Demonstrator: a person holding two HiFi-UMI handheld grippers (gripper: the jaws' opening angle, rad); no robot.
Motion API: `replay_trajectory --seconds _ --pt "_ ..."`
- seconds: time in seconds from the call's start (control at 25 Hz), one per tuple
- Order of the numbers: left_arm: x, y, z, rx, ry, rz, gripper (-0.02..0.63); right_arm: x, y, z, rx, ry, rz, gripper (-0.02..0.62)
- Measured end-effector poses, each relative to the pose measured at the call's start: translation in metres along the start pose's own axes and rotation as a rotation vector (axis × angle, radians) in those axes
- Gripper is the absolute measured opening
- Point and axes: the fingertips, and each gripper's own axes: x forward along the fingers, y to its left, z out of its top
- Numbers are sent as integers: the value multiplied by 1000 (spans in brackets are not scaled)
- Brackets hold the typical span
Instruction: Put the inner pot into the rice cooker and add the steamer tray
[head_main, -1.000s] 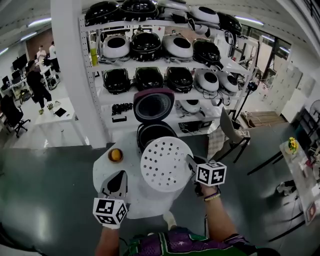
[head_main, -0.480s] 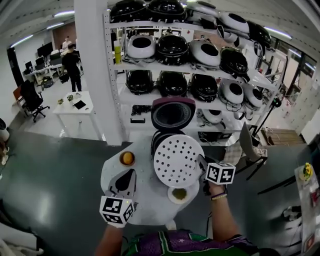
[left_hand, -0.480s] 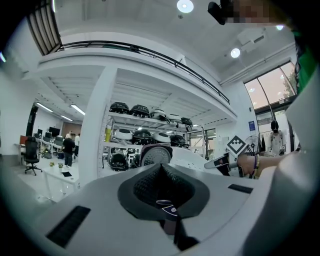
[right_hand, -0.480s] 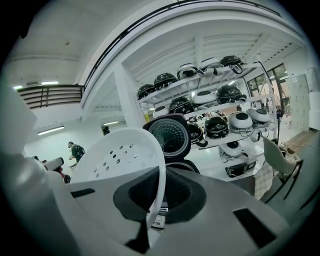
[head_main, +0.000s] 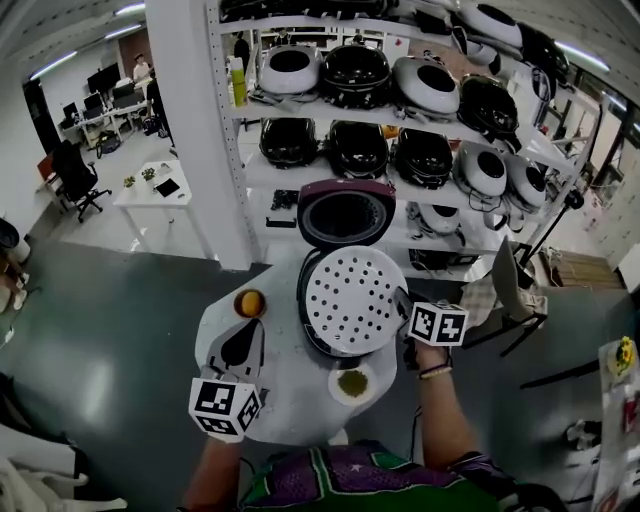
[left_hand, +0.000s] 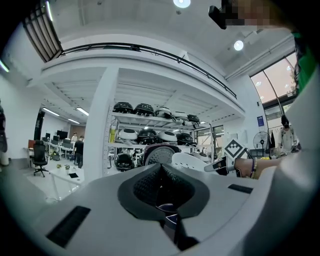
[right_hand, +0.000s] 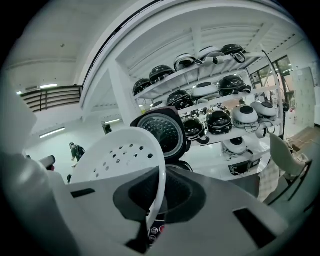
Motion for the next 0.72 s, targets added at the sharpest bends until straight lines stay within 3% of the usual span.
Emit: replay_trajectory --seconds 0.72 --pt "23 8 -39 15 81 199 21 111 -62 -18 -1 135 -19 15"
